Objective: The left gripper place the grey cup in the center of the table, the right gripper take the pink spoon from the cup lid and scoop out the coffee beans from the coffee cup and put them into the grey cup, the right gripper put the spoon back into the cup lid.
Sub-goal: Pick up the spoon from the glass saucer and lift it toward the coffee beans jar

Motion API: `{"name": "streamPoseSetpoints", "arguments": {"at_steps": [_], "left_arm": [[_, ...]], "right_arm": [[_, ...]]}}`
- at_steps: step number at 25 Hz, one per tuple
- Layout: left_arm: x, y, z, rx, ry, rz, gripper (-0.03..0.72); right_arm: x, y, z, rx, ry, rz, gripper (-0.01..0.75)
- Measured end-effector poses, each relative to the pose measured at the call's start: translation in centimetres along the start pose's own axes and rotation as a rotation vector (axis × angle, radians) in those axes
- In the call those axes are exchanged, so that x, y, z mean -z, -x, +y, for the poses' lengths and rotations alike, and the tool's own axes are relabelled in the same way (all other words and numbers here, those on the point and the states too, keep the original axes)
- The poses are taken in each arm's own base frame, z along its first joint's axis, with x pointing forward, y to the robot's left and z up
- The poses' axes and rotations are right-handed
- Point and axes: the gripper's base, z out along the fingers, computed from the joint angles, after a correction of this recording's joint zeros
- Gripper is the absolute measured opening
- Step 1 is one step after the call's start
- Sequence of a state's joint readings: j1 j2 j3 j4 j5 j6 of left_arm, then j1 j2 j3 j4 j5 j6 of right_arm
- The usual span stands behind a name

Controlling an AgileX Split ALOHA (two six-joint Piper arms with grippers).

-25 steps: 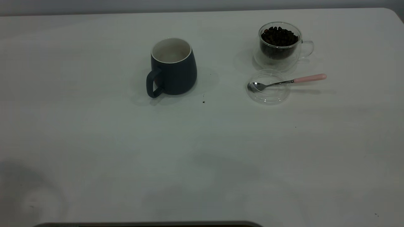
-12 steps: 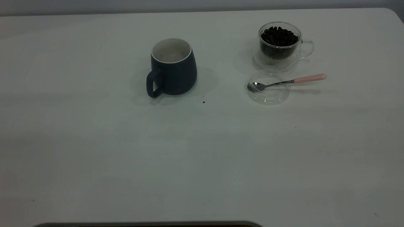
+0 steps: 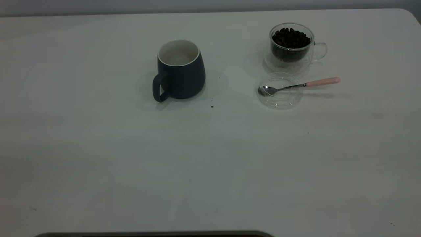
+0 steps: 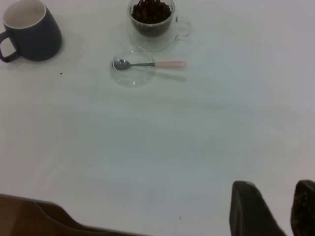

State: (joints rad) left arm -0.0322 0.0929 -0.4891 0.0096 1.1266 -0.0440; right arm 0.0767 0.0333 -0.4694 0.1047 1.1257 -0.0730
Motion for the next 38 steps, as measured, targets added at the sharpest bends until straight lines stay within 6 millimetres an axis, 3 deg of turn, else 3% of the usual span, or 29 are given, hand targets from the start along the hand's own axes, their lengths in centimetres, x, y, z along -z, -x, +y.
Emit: {"name": "streamPoseSetpoints", "arguments": {"at_steps": [5,32,38], "left_arm": [[0.92,-1.16,0.09,0.001,-0.001,-0.103,0.565],[0.94,-1.20,0.09,0.000,-0.001,-0.103,0.565],[0.94,-1.20,0.09,0.000,-0.001,-0.103,0.565]], "right_arm": [[0.00,0.00,0.00,0.000,0.000,0.000,0.239],[0.00,0.00,0.02,-0.002,0.002,0.000,0.239],[0.10,0.55,0.79,-0.055,0.088,-0.051,0.243]]}}
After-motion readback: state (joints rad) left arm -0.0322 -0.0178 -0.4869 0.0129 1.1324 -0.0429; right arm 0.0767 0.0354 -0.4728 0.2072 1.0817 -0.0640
